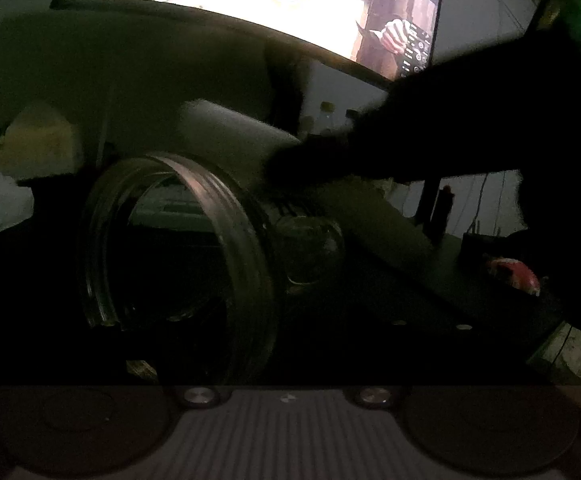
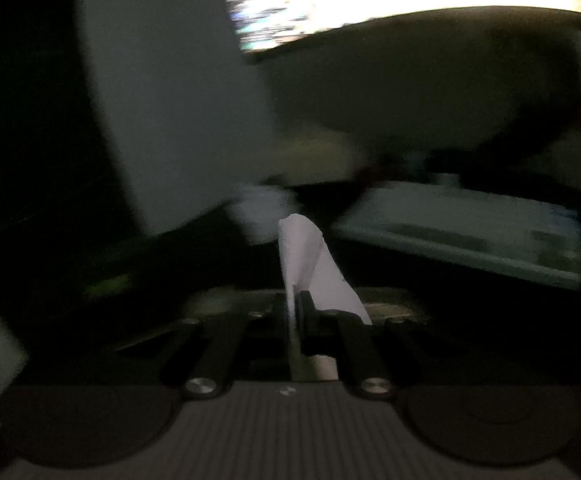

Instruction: Clean container

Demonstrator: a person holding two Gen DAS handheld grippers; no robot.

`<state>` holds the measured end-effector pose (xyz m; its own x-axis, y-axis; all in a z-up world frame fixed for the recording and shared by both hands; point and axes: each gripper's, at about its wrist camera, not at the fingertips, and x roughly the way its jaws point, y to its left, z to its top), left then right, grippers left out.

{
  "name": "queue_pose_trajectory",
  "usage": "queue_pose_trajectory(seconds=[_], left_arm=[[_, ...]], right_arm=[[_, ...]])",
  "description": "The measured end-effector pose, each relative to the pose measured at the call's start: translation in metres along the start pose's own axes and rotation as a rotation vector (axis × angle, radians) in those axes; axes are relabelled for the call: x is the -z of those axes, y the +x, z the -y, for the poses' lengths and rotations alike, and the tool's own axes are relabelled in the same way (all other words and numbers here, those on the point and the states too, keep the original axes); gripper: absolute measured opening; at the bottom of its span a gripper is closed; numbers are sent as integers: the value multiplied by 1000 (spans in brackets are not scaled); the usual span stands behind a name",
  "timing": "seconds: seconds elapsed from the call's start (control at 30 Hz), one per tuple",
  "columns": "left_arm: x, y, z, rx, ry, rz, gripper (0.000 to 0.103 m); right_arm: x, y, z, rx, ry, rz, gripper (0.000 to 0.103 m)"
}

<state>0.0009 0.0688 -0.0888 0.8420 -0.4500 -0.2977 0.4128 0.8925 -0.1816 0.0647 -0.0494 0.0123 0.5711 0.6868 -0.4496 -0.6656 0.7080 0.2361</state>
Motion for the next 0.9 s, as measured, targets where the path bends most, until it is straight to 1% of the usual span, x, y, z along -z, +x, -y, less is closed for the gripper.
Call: queue_pose_trajectory(seconds=[0.03, 0.07, 0.1, 0.13, 0.17, 0.23, 0.27, 0.33, 0.37, 0.47, 0.5, 0.53, 0.57, 0.6, 0.63, 0.67, 0.73, 0.83, 0.9], left_arm=[[0, -1, 0, -2, -1, 1, 64], [0, -2, 1, -2, -2, 2, 61], [0, -3, 2, -8, -3, 10, 55], [1, -6, 1, -17, -9, 32, 36], [1, -8, 0, -5, -20, 49, 24], [-2, -7, -4, 52, -42, 64, 12], [-3, -7, -6, 80, -52, 71, 7], [-6, -5, -10, 124, -96, 75, 6], [-8, -5, -13, 155, -136, 72, 6], [-14, -6, -31, 307, -316, 86, 3], [-17, -7, -35, 322, -344, 88, 3], [-19, -7, -37, 316, -354, 84, 4], [-21, -10, -37, 303, -334, 82, 6], [-23, -14, -33, 282, -286, 83, 7], [-24, -17, -28, 261, -236, 84, 10], [-24, -19, -25, 246, -198, 80, 21], [-20, -21, -19, 228, -143, 62, 32], [-15, -17, -11, 200, -69, 25, 32], [-12, -13, -7, 172, -42, -1, 32]], right_arm=[[1, 0, -2, -4, -8, 0, 9], [2, -1, 2, 1, 1, 2, 7], [2, -2, 12, 21, 28, 5, 7], [1, -3, 24, 47, 59, 8, 6], [1, -4, 38, 90, 96, 8, 7], [0, -8, 68, 184, 178, -8, 7], [1, -12, 80, 199, 216, -5, 7], [2, -25, 98, 190, 278, 19, 7], [1, -31, 101, 178, 286, 32, 7], [-2, -44, 100, 161, 279, 61, 8], [-3, -47, 97, 155, 273, 66, 8], [-4, -47, 94, 146, 266, 67, 8], [-6, -46, 90, 136, 258, 66, 8], [-8, -44, 87, 128, 251, 62, 8], [-11, -42, 82, 123, 242, 56, 8], [-12, -38, 78, 119, 232, 48, 8], [-13, -31, 69, 119, 218, 32, 8], [-13, -19, 58, 134, 180, 14, 8], [-12, -12, 46, 126, 147, 9, 8]])
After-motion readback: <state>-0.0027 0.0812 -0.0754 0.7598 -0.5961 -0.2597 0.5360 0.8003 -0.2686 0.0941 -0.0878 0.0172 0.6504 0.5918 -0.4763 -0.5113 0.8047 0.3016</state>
